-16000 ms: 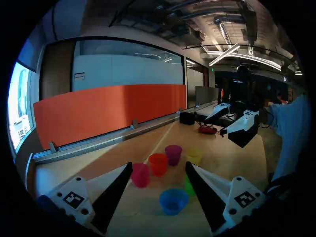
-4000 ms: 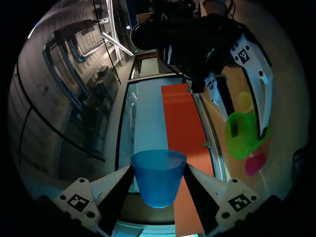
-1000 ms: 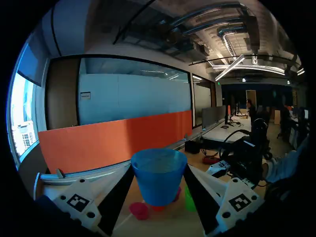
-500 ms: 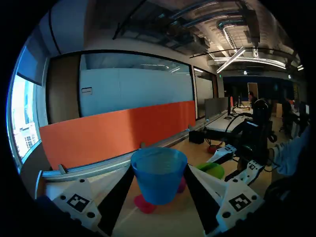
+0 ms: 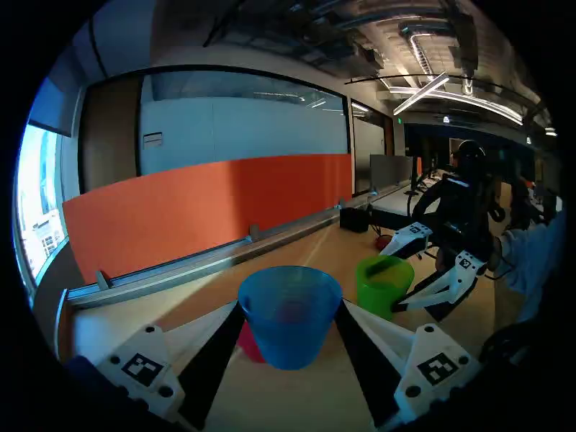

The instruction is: Pour water

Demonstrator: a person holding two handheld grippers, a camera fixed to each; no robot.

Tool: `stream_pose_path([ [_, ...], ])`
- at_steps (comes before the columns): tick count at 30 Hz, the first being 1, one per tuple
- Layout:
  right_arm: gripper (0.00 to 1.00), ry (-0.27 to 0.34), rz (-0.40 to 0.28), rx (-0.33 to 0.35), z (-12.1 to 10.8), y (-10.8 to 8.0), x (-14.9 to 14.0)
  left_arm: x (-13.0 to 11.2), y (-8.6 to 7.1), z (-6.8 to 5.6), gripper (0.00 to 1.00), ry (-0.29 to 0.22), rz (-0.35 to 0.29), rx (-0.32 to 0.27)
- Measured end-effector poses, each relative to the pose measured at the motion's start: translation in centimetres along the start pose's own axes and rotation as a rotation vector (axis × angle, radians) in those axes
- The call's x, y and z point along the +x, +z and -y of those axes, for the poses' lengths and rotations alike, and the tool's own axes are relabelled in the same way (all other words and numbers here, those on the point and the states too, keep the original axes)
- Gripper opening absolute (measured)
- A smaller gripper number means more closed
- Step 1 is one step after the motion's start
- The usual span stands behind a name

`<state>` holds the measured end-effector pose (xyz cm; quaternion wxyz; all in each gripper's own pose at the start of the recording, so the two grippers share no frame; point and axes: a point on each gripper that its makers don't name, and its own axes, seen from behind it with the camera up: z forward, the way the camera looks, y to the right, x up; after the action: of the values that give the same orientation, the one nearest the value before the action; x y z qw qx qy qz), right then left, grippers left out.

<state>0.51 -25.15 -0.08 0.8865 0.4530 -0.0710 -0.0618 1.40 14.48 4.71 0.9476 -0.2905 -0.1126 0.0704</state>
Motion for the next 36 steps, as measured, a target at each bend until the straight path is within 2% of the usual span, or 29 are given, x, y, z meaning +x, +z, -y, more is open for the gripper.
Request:
stream_pose_path([
  [18, 0.89, 0.020, 0.135, 0.039, -0.8, -0.1, -4.9, -6.8, 1.6, -1.2, 0.87, 0.017, 0.129, -0.061],
  [36, 0.89, 0.012, 0.248, 0.072, -1.1, 0.8, -9.2, -13.7, 2.5, -2.4, 0.87, 0.067, 0.269, -0.104],
])
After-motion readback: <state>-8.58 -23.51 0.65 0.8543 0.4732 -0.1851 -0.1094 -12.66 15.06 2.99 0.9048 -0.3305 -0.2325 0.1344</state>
